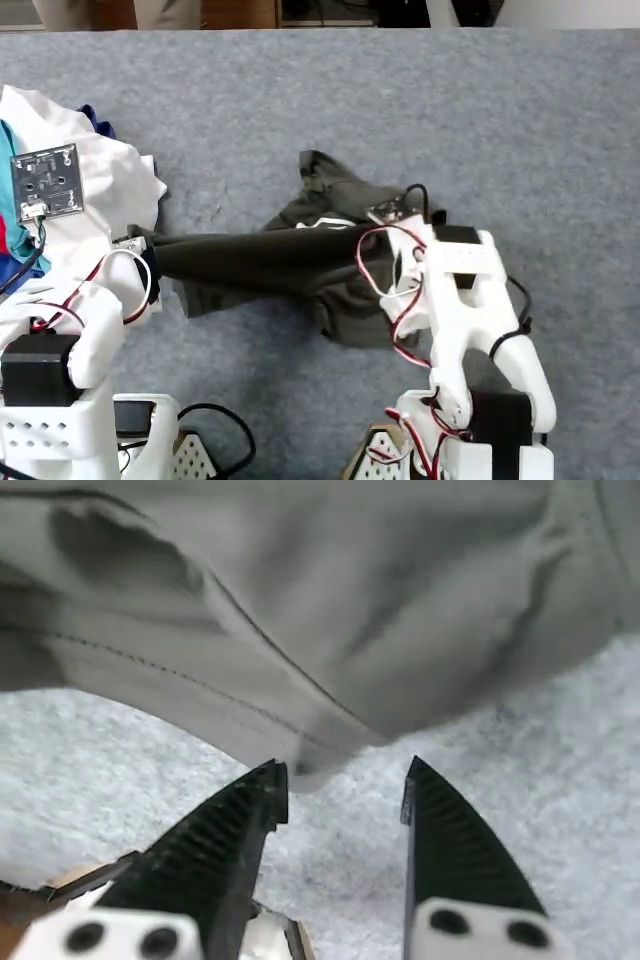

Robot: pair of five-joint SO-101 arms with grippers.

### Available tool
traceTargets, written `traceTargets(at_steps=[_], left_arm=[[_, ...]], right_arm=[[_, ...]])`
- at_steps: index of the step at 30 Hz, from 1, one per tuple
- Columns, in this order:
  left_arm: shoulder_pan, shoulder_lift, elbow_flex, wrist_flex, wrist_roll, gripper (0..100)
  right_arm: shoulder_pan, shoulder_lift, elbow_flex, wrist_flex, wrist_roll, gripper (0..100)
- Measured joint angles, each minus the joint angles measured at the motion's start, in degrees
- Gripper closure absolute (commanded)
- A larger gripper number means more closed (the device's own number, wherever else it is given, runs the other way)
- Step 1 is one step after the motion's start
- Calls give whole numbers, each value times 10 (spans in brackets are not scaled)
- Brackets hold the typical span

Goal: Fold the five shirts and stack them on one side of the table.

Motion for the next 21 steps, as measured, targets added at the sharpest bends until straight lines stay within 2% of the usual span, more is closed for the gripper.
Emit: traceTargets(at_steps=[21], left_arm=[[0, 0, 0, -2, 0, 982]], right_arm=[[-17, 1, 34, -40, -16, 795]])
